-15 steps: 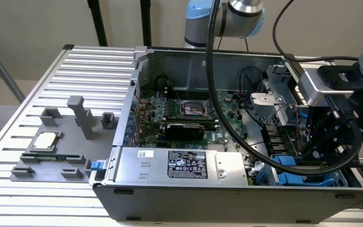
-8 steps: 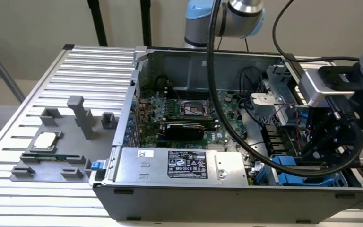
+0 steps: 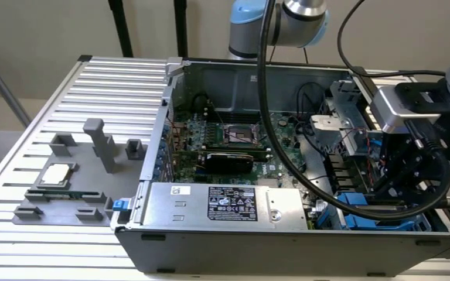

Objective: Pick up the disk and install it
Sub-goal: 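Insert the second disk wire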

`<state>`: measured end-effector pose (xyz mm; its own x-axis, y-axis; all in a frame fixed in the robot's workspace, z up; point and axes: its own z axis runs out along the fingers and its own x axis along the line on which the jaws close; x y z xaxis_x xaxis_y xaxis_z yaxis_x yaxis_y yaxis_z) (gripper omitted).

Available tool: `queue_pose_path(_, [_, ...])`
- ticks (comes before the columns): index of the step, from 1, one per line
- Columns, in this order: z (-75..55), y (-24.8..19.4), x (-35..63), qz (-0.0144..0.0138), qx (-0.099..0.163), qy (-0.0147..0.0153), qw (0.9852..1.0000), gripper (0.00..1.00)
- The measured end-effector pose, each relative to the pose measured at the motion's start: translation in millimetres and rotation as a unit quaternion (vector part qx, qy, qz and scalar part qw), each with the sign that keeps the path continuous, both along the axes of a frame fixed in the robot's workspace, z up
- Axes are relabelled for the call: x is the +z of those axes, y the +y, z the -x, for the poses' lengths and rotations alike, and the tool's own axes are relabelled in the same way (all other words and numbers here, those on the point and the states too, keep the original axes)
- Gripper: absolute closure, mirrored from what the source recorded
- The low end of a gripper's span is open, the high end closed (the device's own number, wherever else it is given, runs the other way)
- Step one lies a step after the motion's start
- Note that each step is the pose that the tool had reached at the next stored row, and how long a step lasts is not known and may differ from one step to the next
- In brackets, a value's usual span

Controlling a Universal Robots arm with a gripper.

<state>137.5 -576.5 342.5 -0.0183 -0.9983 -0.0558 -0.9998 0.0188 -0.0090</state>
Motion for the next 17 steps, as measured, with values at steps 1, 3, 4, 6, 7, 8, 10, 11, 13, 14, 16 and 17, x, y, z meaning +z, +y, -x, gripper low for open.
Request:
queue_pose_path(1, [0.1, 0.1, -0.2, -0.0001, 0.000, -0.0001, 1.0000, 1.00])
queue_pose_path(3, [0.1, 0.4, -0.3, 0.0000, 0.000, -0.0002, 1.0000, 1.00])
queue_pose_path(4, [0.1, 0.5, -0.4, -0.0001, 0.000, -0.0003, 1.0000, 1.00])
queue_pose_path(6, [0.1, 0.9, -0.6, -0.0002, 0.000, -0.0004, 1.0000, 1.00])
queue_pose_path(7, [0.1, 1.2, -1.0, -0.0006, 0.000, -0.0005, 1.0000, 1.00])
queue_pose_path(8, [0.1, 1.4, -0.8, -0.0003, 0.000, -0.0005, 1.0000, 1.00])
queue_pose_path(10, [0.1, 1.6, -0.6, 0.0000, 0.000, -0.0005, 1.0000, 1.00])
queue_pose_path(11, [0.1, 1.6, -0.8, 0.0000, 0.000, -0.0005, 1.0000, 1.00])
queue_pose_path(13, [0.1, 1.6, -2.0, -0.0001, 0.000, -0.0005, 1.0000, 1.00])
queue_pose_path(14, [0.1, 1.6, -3.1, -0.0001, 0.000, -0.0005, 1.0000, 1.00])
queue_pose_path(16, [0.1, 1.6, -5.5, 0.0003, 0.000, -0.0005, 1.0000, 1.00])
queue_pose_path(17, [0.1, 1.6, -6.4, 0.0006, 0.000, -0.0005, 1.0000, 1.00])
